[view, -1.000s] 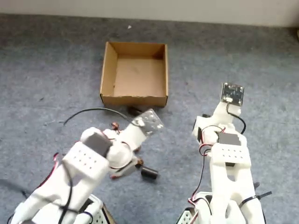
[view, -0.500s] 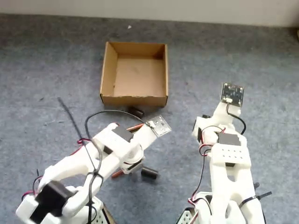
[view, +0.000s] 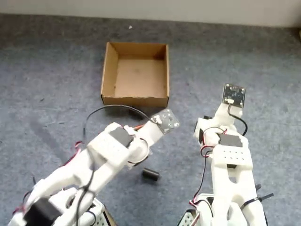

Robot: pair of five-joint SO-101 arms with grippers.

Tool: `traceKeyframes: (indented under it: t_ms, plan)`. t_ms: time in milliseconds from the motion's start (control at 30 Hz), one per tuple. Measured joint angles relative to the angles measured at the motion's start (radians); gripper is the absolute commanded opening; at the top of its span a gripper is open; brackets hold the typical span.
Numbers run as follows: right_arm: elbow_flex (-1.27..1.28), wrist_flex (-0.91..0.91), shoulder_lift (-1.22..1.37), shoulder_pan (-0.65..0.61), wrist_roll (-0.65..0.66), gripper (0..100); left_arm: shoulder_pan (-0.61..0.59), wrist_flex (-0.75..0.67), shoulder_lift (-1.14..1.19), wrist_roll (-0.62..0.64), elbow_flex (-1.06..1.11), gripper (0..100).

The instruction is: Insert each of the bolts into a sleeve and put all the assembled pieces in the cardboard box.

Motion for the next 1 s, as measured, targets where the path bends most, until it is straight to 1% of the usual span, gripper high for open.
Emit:
traceKeyframes:
  t_ms: [67,133,233,300,533,733,833,1000]
  plan:
    - [0.000,0.000,0.000,0.000,0.000,0.5,-0.011,0.015,-0.112,0.012,0.009,0]
    - [0.000,0.000,0.000,-0.005,0.000,0.5,-0.048,0.020,-0.219,0.057,0.009,0]
    - [0.000,0.000,-0.011,-0.051,0.000,0.5,-0.112,0.021,-0.361,0.132,0.009,0]
    - [0.000,0.000,-0.054,-0.071,0.000,0.5,-0.140,0.021,-0.445,0.157,0.009,0]
    - [0.100,0.031,-0.361,-0.163,0.000,0.5,-0.150,0.023,-0.690,0.169,0.009,1]
    - [0.195,0.032,-0.629,-0.273,0.000,0.5,-0.150,0.023,-0.833,0.296,0.009,1]
    - [0.221,0.032,-0.730,-0.334,0.000,0.5,-0.153,0.008,-0.885,0.330,0.009,1]
    - [0.261,0.032,-0.868,-0.443,0.000,0.5,-0.236,-0.060,-0.956,0.402,0.009,1]
